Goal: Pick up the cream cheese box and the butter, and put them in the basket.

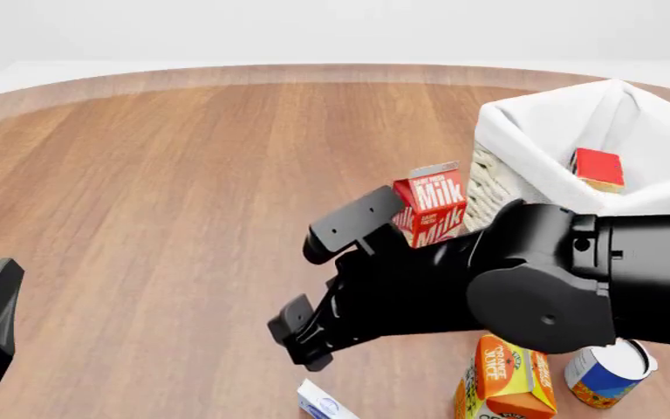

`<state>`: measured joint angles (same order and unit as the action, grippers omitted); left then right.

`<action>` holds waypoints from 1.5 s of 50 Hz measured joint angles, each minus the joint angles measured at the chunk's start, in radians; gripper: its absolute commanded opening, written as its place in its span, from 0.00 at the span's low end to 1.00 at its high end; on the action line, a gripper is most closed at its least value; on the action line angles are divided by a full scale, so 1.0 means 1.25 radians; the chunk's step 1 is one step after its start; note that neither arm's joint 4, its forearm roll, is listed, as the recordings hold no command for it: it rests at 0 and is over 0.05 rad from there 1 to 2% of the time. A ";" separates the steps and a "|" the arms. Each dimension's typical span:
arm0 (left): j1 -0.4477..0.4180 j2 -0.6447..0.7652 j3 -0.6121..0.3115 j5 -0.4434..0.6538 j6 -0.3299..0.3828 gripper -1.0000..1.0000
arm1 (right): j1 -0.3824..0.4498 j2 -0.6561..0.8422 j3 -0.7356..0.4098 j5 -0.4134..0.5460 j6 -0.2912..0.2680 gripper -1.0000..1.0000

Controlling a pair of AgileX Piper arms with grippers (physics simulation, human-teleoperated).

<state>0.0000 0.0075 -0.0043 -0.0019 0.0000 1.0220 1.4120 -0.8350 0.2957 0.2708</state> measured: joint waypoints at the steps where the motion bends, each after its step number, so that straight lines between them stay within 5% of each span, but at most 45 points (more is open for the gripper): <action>1: 0.000 0.000 0.000 0.000 0.000 1.00 | 0.000 0.002 0.002 -0.003 0.001 1.00; 75: 0.000 0.000 0.000 0.000 0.000 1.00 | 0.006 0.110 0.131 -0.172 0.081 1.00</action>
<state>0.0000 0.0075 -0.0043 -0.0019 0.0000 1.0300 1.5497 -0.6717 0.0813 0.3724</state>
